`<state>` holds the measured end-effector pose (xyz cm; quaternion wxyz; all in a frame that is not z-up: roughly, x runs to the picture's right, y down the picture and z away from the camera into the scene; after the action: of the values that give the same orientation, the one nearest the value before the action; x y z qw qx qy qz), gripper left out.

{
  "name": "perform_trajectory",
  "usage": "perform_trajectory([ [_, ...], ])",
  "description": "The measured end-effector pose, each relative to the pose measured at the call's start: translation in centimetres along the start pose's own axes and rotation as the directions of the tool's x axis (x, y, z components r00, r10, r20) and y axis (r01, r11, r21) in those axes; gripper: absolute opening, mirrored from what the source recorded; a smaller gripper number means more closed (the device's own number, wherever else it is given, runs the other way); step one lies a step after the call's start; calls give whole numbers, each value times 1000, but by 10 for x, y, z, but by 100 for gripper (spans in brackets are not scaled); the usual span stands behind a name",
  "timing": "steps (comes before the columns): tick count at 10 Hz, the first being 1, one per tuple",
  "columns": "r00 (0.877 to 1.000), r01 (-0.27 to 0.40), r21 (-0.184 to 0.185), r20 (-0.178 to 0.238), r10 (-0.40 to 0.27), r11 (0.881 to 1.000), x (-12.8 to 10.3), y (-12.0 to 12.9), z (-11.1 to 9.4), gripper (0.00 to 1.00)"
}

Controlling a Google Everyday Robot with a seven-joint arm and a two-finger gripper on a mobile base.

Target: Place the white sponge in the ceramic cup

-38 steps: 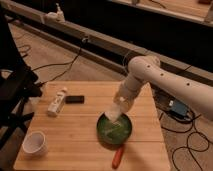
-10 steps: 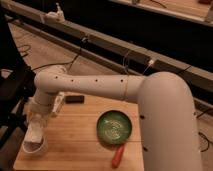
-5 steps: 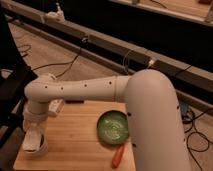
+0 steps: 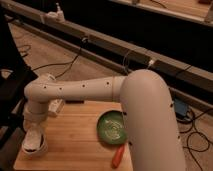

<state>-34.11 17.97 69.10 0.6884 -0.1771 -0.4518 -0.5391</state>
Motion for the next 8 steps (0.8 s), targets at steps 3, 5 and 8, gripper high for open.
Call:
perform_trajectory([
  [3, 1000, -4, 5, 18, 3, 1000, -1, -1, 2, 74],
  [5, 1000, -2, 6, 27, 2, 1000, -1, -2, 2, 74],
  [8, 1000, -2, 8, 24, 2, 1000, 3, -1, -2, 74],
])
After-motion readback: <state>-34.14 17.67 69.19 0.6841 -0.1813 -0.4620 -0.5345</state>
